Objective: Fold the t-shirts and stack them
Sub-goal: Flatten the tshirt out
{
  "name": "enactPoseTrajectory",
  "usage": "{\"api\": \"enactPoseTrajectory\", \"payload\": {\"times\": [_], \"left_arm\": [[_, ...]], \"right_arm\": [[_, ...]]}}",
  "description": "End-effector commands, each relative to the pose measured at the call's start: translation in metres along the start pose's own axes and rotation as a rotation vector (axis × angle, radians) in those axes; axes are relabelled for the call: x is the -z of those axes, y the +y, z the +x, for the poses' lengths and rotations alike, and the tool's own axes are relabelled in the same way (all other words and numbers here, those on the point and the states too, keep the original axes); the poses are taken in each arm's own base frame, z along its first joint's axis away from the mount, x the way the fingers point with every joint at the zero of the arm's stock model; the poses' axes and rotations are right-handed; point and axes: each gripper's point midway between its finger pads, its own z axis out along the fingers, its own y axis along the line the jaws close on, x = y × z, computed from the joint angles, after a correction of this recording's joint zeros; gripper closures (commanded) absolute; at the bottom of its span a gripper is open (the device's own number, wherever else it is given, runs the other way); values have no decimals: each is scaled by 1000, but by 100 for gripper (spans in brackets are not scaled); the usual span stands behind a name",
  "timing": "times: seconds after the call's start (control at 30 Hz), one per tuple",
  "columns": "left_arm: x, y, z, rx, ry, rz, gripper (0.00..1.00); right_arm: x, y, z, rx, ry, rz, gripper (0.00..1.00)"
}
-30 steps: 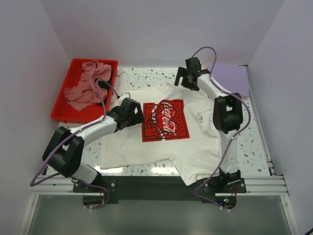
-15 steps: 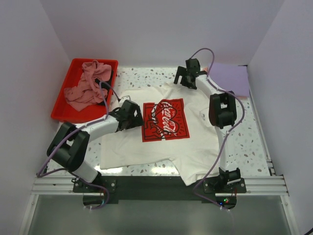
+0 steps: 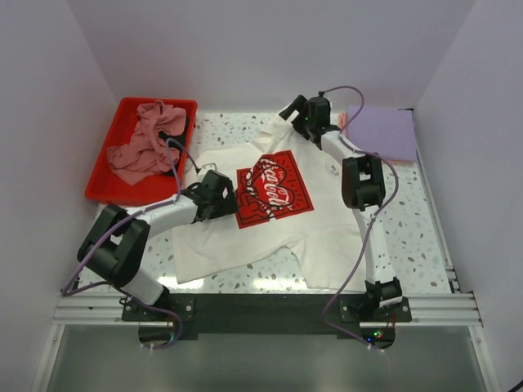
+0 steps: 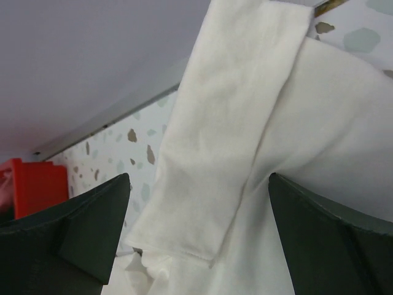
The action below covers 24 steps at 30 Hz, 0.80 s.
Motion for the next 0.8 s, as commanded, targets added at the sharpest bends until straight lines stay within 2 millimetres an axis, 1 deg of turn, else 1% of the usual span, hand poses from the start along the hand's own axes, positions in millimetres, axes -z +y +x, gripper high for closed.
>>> {"api": "enactPoseTrajectory", "payload": {"times": [0.0, 0.03, 0.07, 0.1, 0.17, 0.2, 0.23, 0.27, 0.3, 0.33, 0.37, 0.4, 0.43, 0.47, 0.5, 0.53, 0.57, 0.6, 0.63, 0.67, 0.7, 0.73, 0.77], "left_arm": [[-2, 8, 7, 15, 12, -18, 0], [-2, 9, 8, 14, 17, -24, 0], [-1, 10, 7, 17, 12, -32, 0], [0, 12, 7, 16, 15, -40, 0], [1, 16, 5, 16, 6, -62, 0], [2, 18, 5, 16, 6, -68, 0], [3, 18, 4, 19, 1, -70, 0], [3, 19, 3, 21, -2, -71, 0], [5, 18, 2, 23, -7, -66, 0], [5, 18, 2, 23, -7, -66, 0], [5, 18, 2, 22, -6, -68, 0], [6, 18, 1, 22, -10, -67, 0], [8, 19, 0, 21, -14, -67, 0], [8, 20, 0, 20, -16, -74, 0], [10, 21, -1, 21, -21, -73, 0], [11, 23, 2, 19, -19, -75, 0], [13, 23, 2, 18, -19, -67, 0], [16, 22, 1, 22, -28, -51, 0], [16, 24, 7, 17, -15, -44, 0], [20, 22, 6, 16, -26, -23, 0], [22, 21, 7, 11, -25, -8, 0], [23, 23, 16, 8, -5, 7, 0], [24, 22, 18, -5, -4, 25, 0]], "right_arm": [[-14, 42, -17, -137, -60, -181, 1], [-16, 47, -19, -138, -71, -203, 1], [-17, 48, -15, -135, -69, -201, 1], [-17, 46, -14, -120, -70, -188, 1], [-11, 34, -15, -82, -73, -112, 1], [-9, 24, -14, -48, -76, -70, 1], [-6, 4, 1, -41, -40, -8, 1], [5, 8, -11, -31, -68, 1, 1], [10, 1, -12, -18, -68, 16, 1], [13, -16, -1, -12, -57, 49, 1], [21, -14, -11, 0, -75, 51, 1], [24, -20, -8, 2, -71, 69, 1], [27, -37, 0, -3, -50, 116, 1], [35, -39, -8, -9, -63, 123, 1], [38, -44, -8, -13, -64, 132, 1], [42, -56, -1, -21, -52, 153, 1], [45, -61, -3, -19, -55, 157, 1], [51, -58, -7, -14, -63, 152, 1], [55, -70, -2, -13, -49, 188, 1], [59, -76, -4, 1, -55, 208, 1], [67, -76, -5, 16, -67, 217, 1], [70, -78, -7, 26, -70, 224, 1], [73, -78, -8, 47, -64, 228, 1]]}}
